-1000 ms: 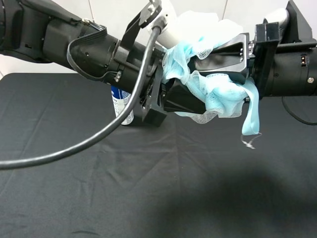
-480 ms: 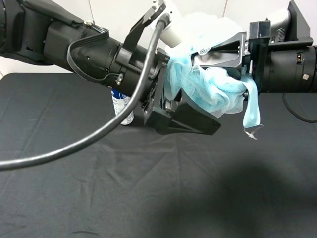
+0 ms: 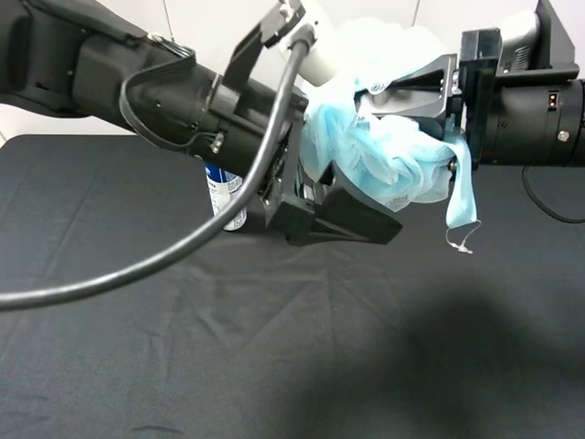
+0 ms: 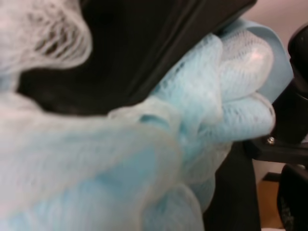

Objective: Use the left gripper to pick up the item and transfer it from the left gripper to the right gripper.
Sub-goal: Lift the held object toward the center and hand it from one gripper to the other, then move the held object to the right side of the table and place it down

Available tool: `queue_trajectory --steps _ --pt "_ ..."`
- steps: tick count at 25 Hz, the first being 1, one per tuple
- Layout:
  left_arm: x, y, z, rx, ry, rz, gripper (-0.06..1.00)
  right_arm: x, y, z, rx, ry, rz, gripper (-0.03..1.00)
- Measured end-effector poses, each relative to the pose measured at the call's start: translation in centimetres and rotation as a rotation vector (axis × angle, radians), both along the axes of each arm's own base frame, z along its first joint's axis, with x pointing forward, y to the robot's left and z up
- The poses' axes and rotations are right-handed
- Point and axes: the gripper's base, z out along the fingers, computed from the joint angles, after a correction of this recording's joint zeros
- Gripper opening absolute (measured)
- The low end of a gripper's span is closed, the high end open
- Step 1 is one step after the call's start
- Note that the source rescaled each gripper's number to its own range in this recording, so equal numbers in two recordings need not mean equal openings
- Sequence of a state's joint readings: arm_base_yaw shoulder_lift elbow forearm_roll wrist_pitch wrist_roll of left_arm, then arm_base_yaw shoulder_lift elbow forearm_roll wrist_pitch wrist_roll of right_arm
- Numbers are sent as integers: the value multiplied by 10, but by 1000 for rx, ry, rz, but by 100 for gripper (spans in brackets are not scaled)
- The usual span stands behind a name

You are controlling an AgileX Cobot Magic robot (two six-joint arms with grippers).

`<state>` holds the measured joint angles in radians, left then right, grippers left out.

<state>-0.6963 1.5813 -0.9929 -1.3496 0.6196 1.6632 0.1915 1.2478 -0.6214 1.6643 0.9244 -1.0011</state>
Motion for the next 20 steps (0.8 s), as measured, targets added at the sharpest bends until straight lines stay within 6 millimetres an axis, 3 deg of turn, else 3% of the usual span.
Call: queue_trajectory --steps 3,5,6,20 --pt "7 11 9 -9 -19 58 86 0 0 2 16 5 -1 14" --pt "13 19 14 -17 -20 105 86 -1 1 1 6 9 20 3" --pt "16 23 16 -17 -14 123 86 -2 1 0 -2 11 25 2" --pt "23 62 19 147 26 178 87 -3 1 -2 -23 9 36 0"
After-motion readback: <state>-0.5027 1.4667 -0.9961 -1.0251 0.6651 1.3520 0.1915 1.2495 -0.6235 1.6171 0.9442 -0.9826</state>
